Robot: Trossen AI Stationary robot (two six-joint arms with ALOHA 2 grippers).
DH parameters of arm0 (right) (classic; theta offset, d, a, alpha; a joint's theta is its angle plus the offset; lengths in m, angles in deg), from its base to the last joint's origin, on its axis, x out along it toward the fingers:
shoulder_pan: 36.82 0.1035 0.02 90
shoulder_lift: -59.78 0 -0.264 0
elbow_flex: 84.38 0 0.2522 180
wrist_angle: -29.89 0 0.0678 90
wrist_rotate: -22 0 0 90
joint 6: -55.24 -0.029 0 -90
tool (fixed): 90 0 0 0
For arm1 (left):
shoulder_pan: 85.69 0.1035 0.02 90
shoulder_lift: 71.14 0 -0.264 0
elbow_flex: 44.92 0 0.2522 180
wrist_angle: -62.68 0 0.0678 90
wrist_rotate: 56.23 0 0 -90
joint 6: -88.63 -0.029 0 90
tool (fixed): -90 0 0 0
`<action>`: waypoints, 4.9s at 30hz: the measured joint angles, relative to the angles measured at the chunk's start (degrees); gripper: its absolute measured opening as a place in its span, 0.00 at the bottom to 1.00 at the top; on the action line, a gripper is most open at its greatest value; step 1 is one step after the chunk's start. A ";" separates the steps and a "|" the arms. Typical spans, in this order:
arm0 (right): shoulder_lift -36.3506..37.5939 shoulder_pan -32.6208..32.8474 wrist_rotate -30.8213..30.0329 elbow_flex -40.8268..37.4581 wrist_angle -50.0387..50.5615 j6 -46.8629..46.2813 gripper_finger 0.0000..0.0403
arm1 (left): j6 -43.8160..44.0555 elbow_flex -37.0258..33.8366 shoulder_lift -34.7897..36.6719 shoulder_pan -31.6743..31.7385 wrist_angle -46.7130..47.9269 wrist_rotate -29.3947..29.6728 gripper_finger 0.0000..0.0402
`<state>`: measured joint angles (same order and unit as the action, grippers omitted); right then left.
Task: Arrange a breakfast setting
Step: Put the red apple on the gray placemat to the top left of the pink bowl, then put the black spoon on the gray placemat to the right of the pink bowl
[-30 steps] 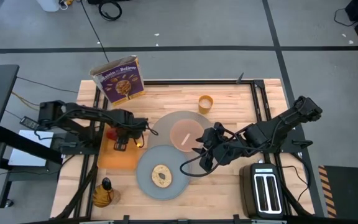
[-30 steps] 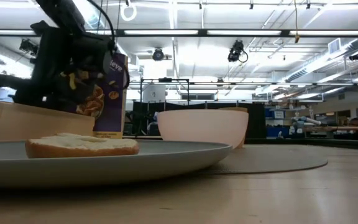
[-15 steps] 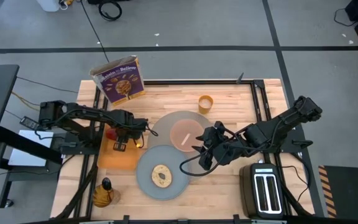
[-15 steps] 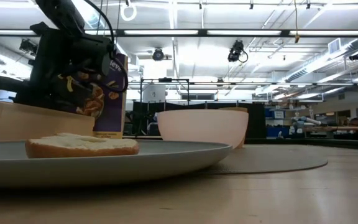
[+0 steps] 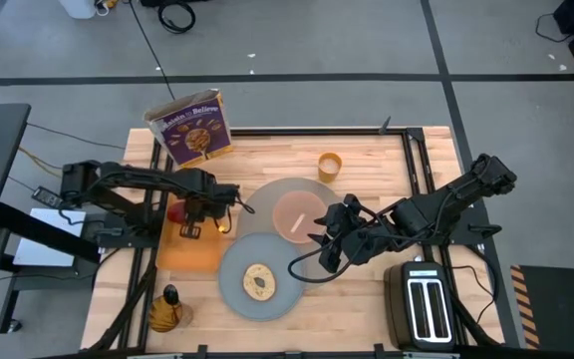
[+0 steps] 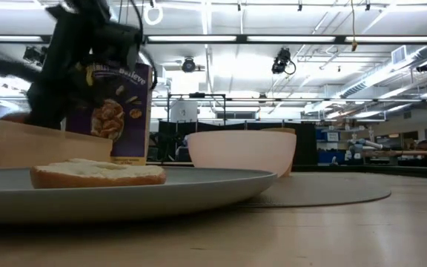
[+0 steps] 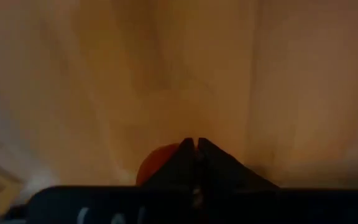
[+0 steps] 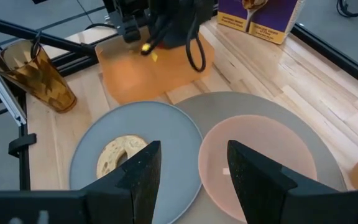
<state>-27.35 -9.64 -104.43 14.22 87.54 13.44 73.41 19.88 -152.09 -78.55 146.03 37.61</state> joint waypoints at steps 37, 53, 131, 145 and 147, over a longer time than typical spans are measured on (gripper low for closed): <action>0.17 -1.26 0.11 -0.02 0.91 -6.71 0.48 | 16.05 -16.87 0.05 7.32 -89.15 2.49 0.05; 0.17 -2.19 0.18 -0.02 0.88 -6.76 0.48 | 19.46 -16.85 -6.88 9.15 -93.35 2.54 0.05; 0.13 -3.14 4.73 0.00 -4.05 1.17 0.48 | 53.98 13.11 21.23 -52.00 -21.24 -4.69 0.39; 0.09 1.97 1.88 0.00 -5.58 -5.08 0.48 | 61.03 13.09 27.59 -58.13 -5.81 4.30 0.39; 0.09 2.45 1.48 0.00 -5.68 -5.73 0.48 | 61.87 13.09 28.12 -57.92 -4.43 3.57 0.40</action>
<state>-27.26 -7.19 -102.95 14.22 81.85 7.71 135.28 32.98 -123.96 -136.47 141.60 41.18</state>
